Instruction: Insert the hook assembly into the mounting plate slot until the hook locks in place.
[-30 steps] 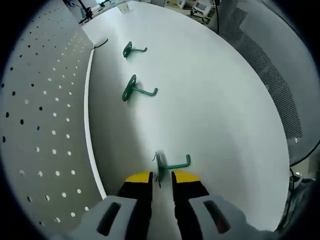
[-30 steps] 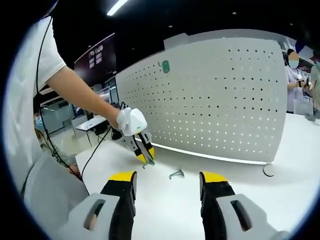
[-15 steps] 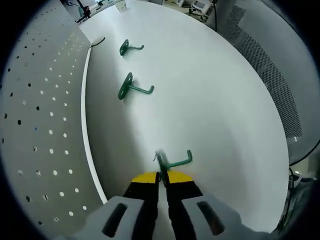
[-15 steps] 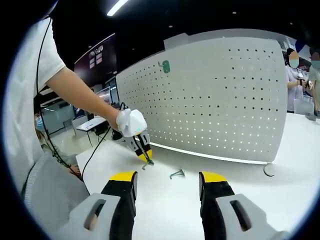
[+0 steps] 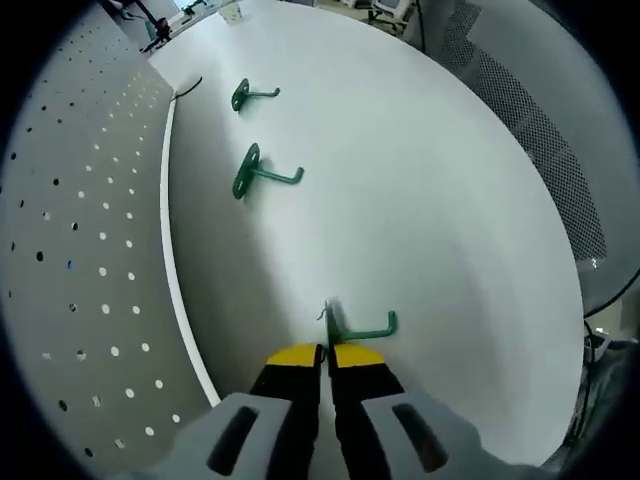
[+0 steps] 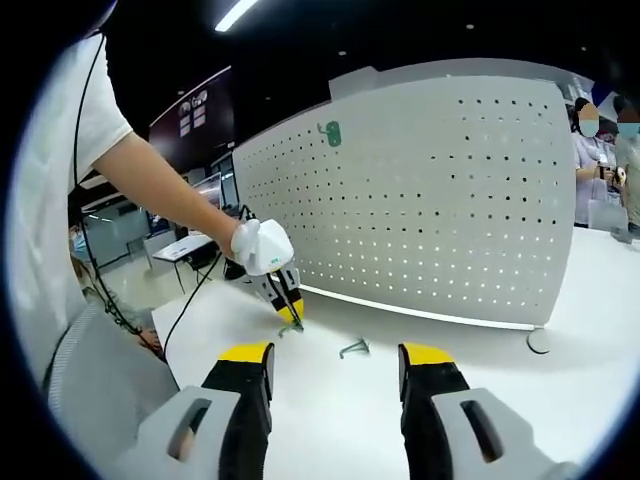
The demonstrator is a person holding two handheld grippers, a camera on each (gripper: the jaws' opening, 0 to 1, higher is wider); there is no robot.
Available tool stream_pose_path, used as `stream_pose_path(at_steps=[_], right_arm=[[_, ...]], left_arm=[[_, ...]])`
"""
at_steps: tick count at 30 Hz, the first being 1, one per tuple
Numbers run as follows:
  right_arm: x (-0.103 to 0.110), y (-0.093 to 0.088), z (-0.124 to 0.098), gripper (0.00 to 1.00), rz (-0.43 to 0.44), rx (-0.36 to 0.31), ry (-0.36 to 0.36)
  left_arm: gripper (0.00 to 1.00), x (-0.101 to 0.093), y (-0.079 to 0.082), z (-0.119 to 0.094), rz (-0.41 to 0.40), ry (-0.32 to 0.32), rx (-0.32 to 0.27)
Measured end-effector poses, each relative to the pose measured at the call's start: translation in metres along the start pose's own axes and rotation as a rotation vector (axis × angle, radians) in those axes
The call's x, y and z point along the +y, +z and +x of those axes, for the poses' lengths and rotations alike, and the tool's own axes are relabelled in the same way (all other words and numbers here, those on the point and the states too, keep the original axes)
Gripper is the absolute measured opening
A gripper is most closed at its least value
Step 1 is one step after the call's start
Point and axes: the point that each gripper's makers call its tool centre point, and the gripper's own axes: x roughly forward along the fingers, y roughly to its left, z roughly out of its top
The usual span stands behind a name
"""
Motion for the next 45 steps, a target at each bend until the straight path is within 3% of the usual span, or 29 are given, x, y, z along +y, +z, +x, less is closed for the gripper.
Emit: stream_pose_path(at_steps=[9, 19, 22, 27, 34, 36, 38, 45], right_arm=[[0.000, -0.002, 0.001, 0.48, 0.002, 0.009, 0.001], [0.000, -0.002, 0.001, 0.48, 0.002, 0.010, 0.000], [-0.001, -0.002, 0.000, 0.47, 0.004, 0.008, 0.000], [-0.001, -0.002, 0.000, 0.48, 0.005, 0.007, -0.002], [0.000, -0.001, 0.000, 0.48, 0.008, 0.001, 0.001], [0.000, -0.001, 0.000, 0.48, 0.004, 0.005, 0.001], [0.000, -0.002, 0.001, 0.48, 0.007, 0.003, 0.003], [0.001, 0.002, 0.000, 0.48, 0.001, -0.011, 0.005]], left_arm=[[0.02, -0.002, -0.001, -0.001, -0.049, -0.026, -0.025], [0.01, 0.002, -0.004, -0.004, -0.092, -0.003, -0.060], [0.01, 0.004, -0.001, -0.009, -0.144, 0.006, -0.110], [0.01, 0.009, -0.003, -0.014, -0.193, 0.037, -0.134], [0.01, 0.013, 0.009, -0.026, -0.312, 0.076, -0.253], [0.01, 0.019, 0.012, -0.033, -0.302, 0.106, -0.281], [0.01, 0.023, 0.018, -0.040, -0.351, 0.124, -0.327], [0.01, 0.030, 0.024, -0.058, -0.399, 0.224, -0.401]])
